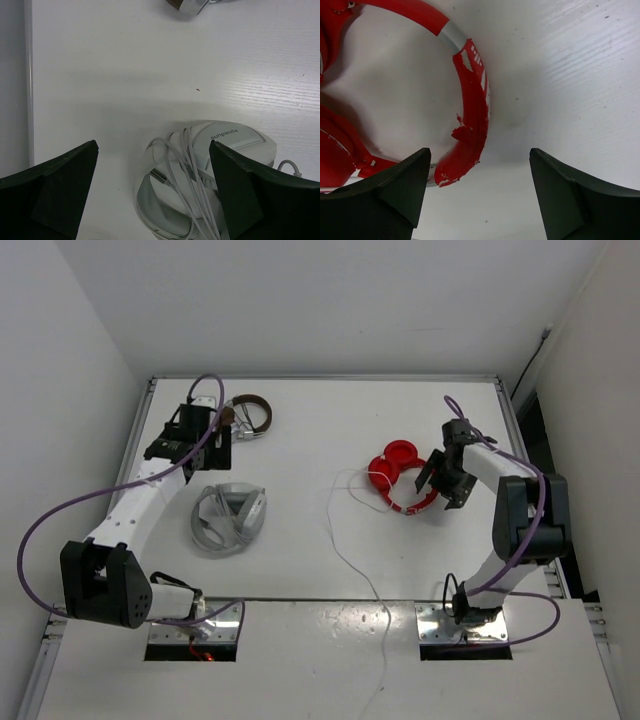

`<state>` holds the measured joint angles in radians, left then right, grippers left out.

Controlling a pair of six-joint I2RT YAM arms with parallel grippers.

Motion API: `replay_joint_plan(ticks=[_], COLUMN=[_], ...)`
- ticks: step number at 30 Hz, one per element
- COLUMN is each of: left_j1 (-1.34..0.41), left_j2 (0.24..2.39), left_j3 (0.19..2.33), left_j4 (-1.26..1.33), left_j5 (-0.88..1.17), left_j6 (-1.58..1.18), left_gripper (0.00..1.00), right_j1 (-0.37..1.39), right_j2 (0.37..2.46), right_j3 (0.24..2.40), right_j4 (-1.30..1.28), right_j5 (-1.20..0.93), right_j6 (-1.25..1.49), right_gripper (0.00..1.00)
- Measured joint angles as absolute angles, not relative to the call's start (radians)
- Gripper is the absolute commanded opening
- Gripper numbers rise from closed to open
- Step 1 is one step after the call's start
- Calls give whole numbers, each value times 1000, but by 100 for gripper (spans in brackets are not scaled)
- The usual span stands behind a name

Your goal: Wrap the headphones

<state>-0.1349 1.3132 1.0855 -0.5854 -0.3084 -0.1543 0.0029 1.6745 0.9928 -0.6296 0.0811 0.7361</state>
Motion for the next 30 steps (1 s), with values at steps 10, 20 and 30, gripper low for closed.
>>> replay_joint_plan(ticks=[10,20,30], left_j1=[-127,-124,-108], left_j2=[1320,1320,1320], left_j3=[1085,1081,1074], left_j4=[-585,-585,-576], left_j5=[-359,-379,-350], left_j6=[-162,-162,-142], left_gripper=[99,99,99], right_j1=[48,54,-11], right_j2=[1773,1812,1815], right_j3=[1047,1045,1061], right_j4=[-636,-613,-579], right_j5=[130,160,181], right_j6=[764,699,390], right_gripper=[71,23,0])
